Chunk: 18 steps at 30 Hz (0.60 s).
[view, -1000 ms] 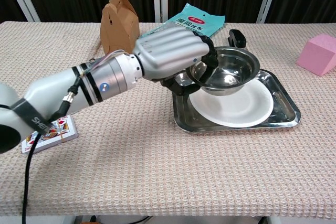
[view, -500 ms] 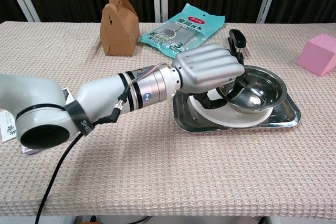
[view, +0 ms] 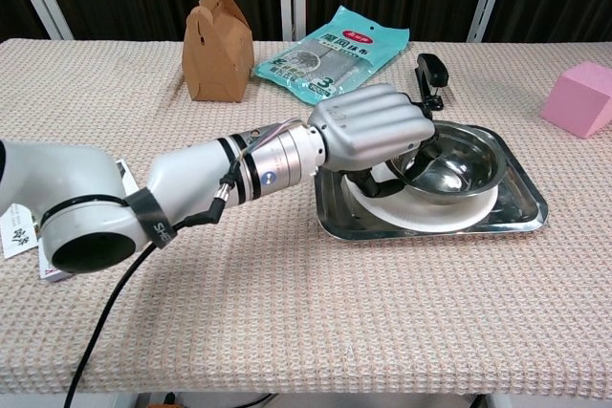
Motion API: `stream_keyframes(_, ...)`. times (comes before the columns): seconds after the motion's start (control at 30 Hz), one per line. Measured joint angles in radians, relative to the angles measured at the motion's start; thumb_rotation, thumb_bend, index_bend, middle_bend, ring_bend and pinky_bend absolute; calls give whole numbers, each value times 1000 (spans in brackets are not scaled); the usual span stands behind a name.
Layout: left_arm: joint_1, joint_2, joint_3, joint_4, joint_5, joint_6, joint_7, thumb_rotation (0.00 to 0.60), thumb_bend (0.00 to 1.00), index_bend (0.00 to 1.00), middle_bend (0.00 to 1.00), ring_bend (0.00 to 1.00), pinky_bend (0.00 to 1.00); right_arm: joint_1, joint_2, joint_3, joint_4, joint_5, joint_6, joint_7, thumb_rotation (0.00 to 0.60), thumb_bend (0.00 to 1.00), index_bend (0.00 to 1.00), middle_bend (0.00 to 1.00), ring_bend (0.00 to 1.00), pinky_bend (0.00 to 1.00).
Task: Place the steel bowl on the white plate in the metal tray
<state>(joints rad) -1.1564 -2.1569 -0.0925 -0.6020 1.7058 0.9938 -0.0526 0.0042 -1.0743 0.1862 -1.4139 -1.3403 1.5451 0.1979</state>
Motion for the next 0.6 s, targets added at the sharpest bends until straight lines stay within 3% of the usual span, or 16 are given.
stream_keyframes(0.1,-1,0,6,4,-1,8,-5,600,488,589,402,231,299,-1,1,1,-3,1,1,-4,600,473,0,0,0,0)
stream_keyframes(0.27,-4,2,18,17,5,34,0,600,484,493,384,218,298,-1,1,5,-12,11,-4,-18,600,477,0,0,0,0)
stream_keyframes(0.43,-3,6,37,26,12,48,-12,600,467,285,357,212,293,3,1,7,-17,7,-6,-22,600,477,0,0,0,0)
stream_keyframes(0.6,-1,10,51,30,13,55,-22,600,419,212,324,196,287,1,2,7,-18,6,-4,-23,600,477,0,0,0,0)
